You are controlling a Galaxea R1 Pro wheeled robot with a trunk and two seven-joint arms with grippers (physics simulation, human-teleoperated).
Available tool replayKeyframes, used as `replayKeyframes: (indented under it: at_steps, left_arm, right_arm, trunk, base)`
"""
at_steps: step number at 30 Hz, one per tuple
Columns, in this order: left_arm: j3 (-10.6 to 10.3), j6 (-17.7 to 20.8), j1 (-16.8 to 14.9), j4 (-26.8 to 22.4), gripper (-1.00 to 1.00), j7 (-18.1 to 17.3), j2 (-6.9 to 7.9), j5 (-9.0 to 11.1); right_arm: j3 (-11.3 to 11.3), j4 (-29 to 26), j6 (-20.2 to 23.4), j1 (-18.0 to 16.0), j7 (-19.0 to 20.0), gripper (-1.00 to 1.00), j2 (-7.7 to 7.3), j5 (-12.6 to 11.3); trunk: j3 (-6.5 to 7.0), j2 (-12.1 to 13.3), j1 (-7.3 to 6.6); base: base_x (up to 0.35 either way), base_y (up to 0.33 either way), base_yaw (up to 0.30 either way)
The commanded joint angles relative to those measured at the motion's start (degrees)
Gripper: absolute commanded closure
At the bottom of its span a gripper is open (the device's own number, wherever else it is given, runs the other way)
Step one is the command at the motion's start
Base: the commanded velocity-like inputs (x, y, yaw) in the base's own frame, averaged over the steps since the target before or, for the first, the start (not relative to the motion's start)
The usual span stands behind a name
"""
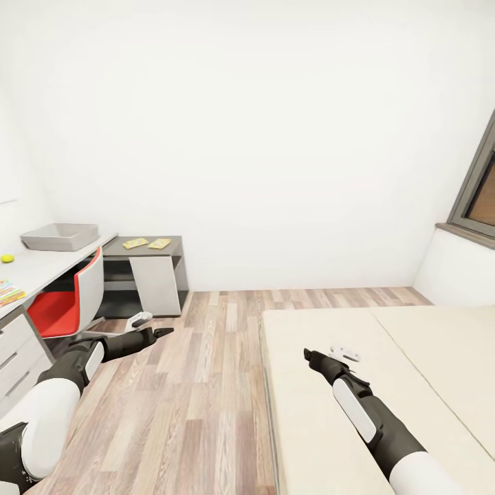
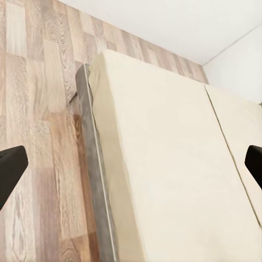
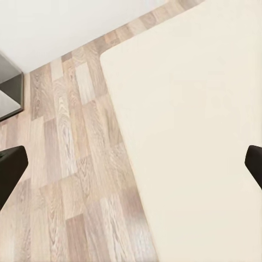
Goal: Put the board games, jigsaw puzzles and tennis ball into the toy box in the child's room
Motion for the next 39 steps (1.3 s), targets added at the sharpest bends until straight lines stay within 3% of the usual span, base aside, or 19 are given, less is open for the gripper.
replayKeyframes:
  at_steps: [1, 39]
  left_arm:
    - [0.52, 0.39, -0.08, -0.05, -1.00, -0.43, -0.06, -0.56]
    - [0.57, 0.39, -0.08, -0.05, -1.00, -0.56, -0.06, -0.47]
  right_arm:
    - [0.25, -0.12, 0.12, -0.06, -0.51, -1.00, -0.08, -0.42]
    - [0.25, -0.12, 0.12, -0.07, -0.51, -1.00, -0.08, -0.42]
  trunk:
    - [-0.14, -0.14, 0.04]
    - [-0.14, -0.14, 0.04]
  base:
    - [0.003, -0.015, 0.000]
    - [0.000, -0.022, 0.000]
